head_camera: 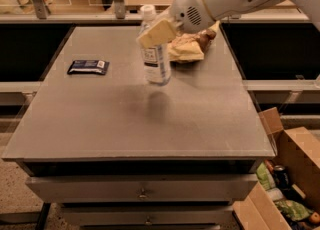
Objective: Move blue plastic bottle near brown chip bag
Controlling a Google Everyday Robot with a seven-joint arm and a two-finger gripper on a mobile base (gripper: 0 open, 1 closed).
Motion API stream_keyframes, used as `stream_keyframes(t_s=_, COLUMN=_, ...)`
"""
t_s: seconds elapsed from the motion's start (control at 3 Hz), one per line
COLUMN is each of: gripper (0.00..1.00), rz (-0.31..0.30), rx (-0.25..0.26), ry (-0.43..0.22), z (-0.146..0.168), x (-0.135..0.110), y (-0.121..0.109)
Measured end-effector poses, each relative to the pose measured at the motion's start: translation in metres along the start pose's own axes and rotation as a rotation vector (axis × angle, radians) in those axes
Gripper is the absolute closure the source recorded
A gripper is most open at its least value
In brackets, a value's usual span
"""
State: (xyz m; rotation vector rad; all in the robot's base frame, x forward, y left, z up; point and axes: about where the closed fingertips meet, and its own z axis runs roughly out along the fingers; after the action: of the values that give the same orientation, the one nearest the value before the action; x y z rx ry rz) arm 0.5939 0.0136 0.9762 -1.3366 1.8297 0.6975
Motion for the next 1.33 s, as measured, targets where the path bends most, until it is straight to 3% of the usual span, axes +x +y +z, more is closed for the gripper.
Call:
stream_keyframes(t_s=0.67, gripper=1.0, rz=0.054, rx=0.073, ry=0.029, z=-0.013, x=0.016, y=-0.068)
stream_keyframes(t_s=1.33, gripper=1.0, rz=0.111, rx=0.062, ry=0.018, z=-0.006, x=0.034, y=-0.086)
